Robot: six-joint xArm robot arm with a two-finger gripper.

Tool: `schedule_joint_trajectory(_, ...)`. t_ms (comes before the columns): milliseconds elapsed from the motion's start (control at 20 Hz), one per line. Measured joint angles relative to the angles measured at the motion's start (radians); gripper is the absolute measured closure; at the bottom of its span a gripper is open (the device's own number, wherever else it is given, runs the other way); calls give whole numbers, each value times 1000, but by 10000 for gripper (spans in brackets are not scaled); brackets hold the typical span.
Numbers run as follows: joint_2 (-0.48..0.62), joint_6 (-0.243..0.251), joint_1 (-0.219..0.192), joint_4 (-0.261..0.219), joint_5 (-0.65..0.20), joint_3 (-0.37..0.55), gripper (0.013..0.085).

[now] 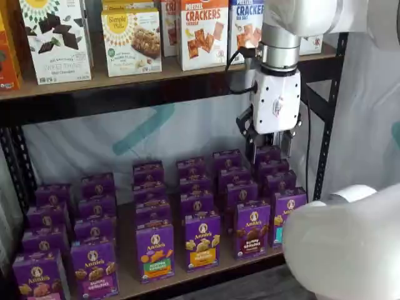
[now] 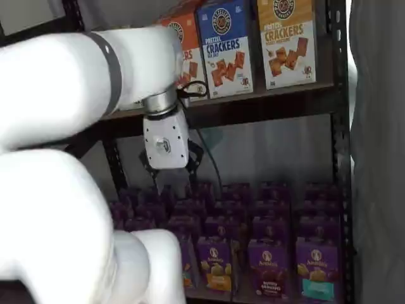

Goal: Pick up the purple box with a brown patch in the center, on the bottom shelf, the fifth box from the left

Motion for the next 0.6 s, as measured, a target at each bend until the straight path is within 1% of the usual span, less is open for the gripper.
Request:
schedule_joint_trajectory(50, 4, 6, 5, -9, 6, -3, 130)
schedule_joint_trajectory(100, 17, 25, 22, -38, 22, -13, 130)
schedule_joint_trajectory(150, 18, 29, 25, -43, 24, -14, 130)
schedule_joint_trajectory(400, 19, 37, 30, -51, 16, -3, 130)
schedule_joint_trajectory(500, 18, 40, 33, -53, 1, 10, 130)
schedule_joint_trajectory(600, 20, 38, 31, -46, -23, 27, 130)
